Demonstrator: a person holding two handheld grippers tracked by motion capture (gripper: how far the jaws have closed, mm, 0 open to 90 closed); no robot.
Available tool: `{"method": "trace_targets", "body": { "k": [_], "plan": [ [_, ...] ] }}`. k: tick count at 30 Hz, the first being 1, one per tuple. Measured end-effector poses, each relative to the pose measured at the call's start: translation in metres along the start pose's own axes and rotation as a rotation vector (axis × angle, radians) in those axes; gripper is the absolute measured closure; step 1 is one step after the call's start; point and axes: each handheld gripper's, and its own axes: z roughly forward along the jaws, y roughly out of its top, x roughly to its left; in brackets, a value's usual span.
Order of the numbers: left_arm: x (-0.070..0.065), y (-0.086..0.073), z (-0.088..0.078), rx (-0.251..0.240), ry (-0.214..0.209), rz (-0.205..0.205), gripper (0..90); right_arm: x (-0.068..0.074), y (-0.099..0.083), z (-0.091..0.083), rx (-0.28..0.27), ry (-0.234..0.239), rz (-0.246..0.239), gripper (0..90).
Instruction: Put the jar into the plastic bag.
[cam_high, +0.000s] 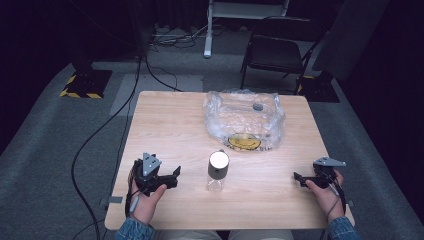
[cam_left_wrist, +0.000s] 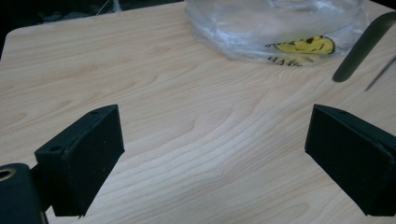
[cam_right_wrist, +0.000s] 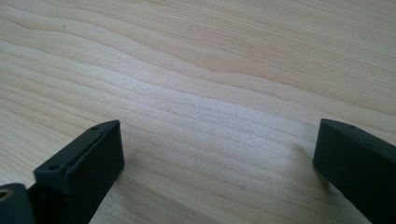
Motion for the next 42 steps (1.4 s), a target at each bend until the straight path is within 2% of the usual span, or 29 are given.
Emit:
{"method": "trace_targets", "body": {
  "k": [8,18,22,29,37,42],
  "plan": [
    [-0.012,0.011,-0.004,-0.018,-0.027,0.018,4.3,0.000,0.000,0.000,0.000,0.000,0.000,1.8],
    [-0.032,0.029,-0.011,-0.048,-0.077,0.063,4.3,0.000,0.000,0.000,0.000,0.000,0.000,1.8],
    [-0.037,0.032,-0.013,-0.056,-0.091,0.061,4.3,0.000,0.000,0.000,0.000,0.000,0.000,1.8],
    [-0.048,0.041,-0.017,-0.075,-0.129,0.085,4.3,0.000,0.000,0.000,0.000,0.000,0.000,1.7],
    [-0.055,0.048,-0.019,-0.090,-0.153,0.089,4.4,0.000,0.000,0.000,0.000,-0.001,0.000,1.8],
    [-0.060,0.051,-0.016,-0.094,-0.190,0.085,4.3,0.000,0.000,0.000,0.000,-0.001,0.000,1.8]
  ]
}}
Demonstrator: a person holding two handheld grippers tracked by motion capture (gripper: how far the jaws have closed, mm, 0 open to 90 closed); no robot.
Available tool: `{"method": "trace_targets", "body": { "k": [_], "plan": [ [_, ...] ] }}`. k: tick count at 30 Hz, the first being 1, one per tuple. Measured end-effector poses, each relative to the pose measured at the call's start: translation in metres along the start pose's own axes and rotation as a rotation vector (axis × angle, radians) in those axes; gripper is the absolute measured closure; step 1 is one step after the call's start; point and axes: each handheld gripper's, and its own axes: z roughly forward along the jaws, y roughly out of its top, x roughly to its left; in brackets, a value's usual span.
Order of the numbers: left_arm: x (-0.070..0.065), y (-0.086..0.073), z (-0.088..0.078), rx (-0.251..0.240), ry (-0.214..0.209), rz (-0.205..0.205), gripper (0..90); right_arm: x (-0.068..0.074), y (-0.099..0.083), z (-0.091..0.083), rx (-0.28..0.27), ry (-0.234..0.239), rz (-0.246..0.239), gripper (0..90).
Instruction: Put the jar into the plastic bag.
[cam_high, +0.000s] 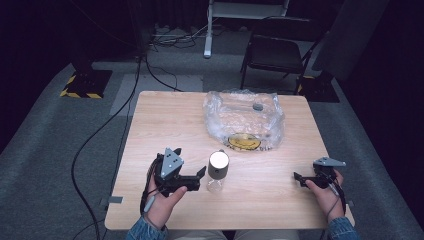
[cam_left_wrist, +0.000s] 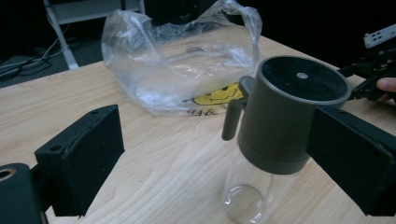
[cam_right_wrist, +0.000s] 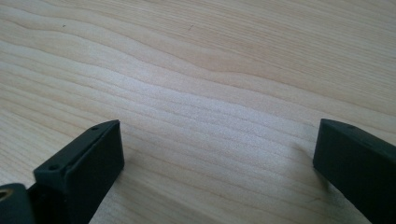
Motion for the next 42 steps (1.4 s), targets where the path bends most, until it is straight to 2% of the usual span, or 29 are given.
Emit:
{"method": "trace_targets", "body": {
  "k": [8,11,22,26,36,42],
  "plan": [
    [-0.008,0.008,0.003,-0.020,-0.041,0.010,4.3,0.000,0.000,0.000,0.000,-0.001,0.000,1.8],
    [-0.012,0.011,0.006,-0.022,-0.074,0.009,4.3,0.000,0.000,0.000,0.000,-0.001,0.000,1.8],
    [-0.017,0.013,0.016,-0.039,-0.107,0.025,4.2,0.000,0.000,0.000,0.000,-0.001,0.001,1.8],
    [-0.018,0.013,0.021,-0.047,-0.130,0.016,4.1,0.000,0.000,0.000,0.000,-0.001,0.001,1.7],
    [-0.026,0.011,0.037,-0.048,-0.164,0.046,4.2,0.000,0.000,0.000,0.000,-0.002,0.001,1.7],
    [-0.029,0.010,0.047,-0.037,-0.186,0.072,10.9,0.000,0.000,0.000,0.000,-0.002,0.001,1.8]
  ]
}}
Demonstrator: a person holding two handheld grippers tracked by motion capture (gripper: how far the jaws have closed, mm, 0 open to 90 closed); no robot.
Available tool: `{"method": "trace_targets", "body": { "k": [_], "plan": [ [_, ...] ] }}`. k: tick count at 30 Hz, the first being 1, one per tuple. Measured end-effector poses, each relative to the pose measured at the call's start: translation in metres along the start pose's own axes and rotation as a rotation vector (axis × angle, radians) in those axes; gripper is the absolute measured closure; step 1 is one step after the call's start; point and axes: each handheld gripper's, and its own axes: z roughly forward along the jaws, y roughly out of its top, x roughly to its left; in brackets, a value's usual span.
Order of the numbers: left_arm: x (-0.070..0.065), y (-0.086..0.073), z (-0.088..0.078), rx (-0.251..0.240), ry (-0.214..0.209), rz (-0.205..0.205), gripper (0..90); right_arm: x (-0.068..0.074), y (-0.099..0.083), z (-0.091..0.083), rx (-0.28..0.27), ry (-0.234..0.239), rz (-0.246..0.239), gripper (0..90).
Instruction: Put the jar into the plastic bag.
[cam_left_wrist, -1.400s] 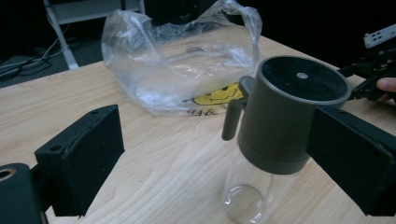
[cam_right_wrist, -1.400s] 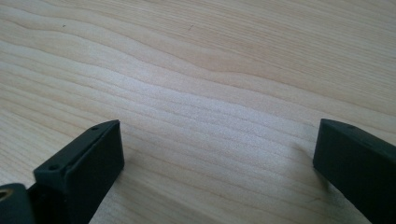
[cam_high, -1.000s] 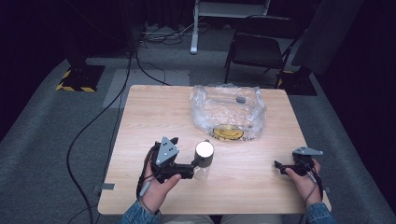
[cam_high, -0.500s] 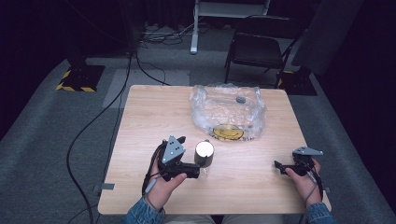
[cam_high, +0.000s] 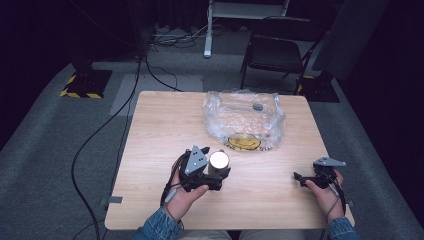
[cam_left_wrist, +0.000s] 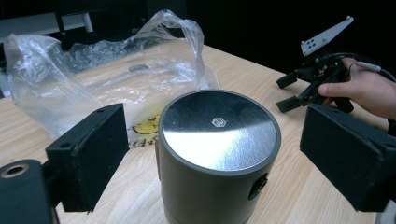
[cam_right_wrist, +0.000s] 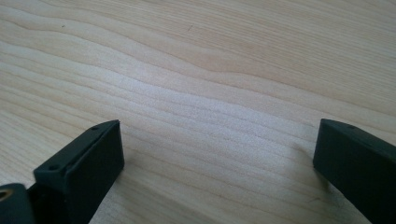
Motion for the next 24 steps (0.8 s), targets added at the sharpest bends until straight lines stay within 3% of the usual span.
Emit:
{"method": "trace_targets", "body": {
  "k": [6,8,18,24],
  "plan": [
    [0.001,-0.002,0.006,0.015,-0.009,0.006,15.9,0.000,0.000,0.000,0.000,0.000,0.000,1.7],
    [0.001,-0.003,0.008,0.028,0.001,0.029,16.3,0.000,0.000,0.000,0.000,0.000,0.000,1.7],
    [0.002,-0.010,0.016,0.069,-0.009,0.053,31.6,0.000,0.000,0.000,0.001,0.000,0.000,1.7],
    [0.002,-0.008,0.015,0.082,-0.009,0.053,32.3,0.000,0.000,0.000,0.001,0.000,0.001,1.7]
  ]
}}
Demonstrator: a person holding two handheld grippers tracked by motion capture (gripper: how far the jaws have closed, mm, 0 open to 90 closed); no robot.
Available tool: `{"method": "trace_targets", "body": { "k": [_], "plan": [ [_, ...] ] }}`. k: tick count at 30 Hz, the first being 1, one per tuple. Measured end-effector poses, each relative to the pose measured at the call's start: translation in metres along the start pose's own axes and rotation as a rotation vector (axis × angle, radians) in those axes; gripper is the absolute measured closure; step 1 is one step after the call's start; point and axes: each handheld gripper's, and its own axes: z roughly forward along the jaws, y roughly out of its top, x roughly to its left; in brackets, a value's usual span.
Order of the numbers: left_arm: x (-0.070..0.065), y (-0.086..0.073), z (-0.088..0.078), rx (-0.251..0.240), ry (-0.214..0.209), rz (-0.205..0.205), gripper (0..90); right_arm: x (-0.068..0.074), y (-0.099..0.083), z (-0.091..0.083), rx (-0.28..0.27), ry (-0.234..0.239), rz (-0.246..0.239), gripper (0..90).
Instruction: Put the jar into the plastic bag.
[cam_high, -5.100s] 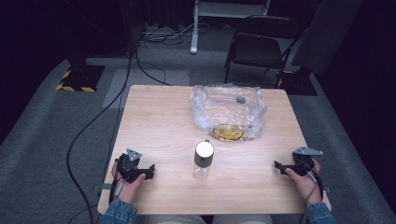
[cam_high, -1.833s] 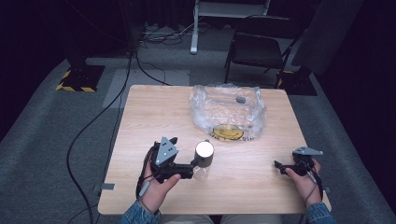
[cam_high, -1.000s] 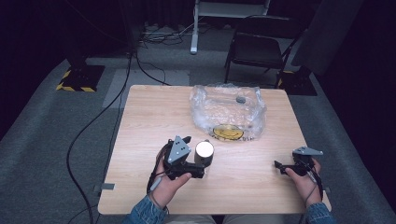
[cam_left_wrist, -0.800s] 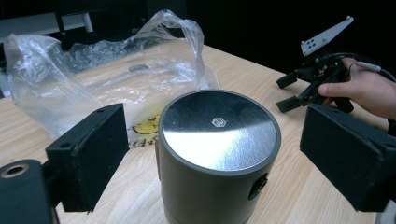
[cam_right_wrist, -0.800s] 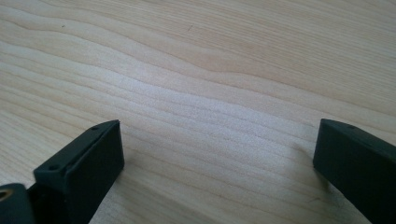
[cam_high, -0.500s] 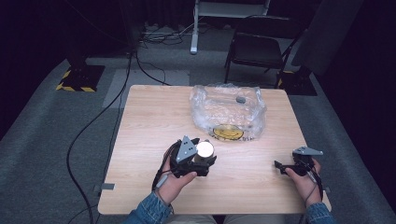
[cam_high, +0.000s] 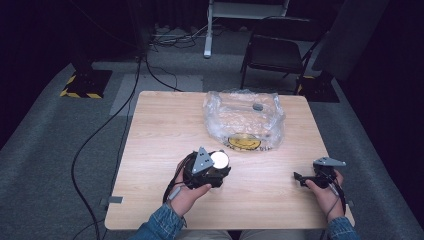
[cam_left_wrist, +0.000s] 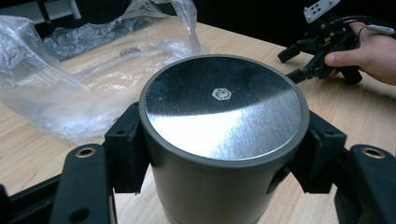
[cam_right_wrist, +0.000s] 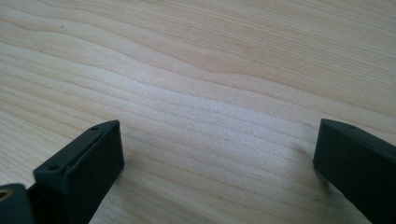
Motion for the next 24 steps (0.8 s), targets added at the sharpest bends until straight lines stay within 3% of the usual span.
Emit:
{"method": "trace_targets", "body": {
  "k": [7,24],
  "plan": [
    [-0.001,0.005,0.001,0.023,0.001,-0.007,32.4,0.000,0.000,0.000,0.000,0.000,0.000,1.6],
    [0.008,0.041,-0.002,0.016,-0.004,-0.009,32.4,0.000,0.000,0.000,0.000,0.000,0.000,1.7]
  ]
}}
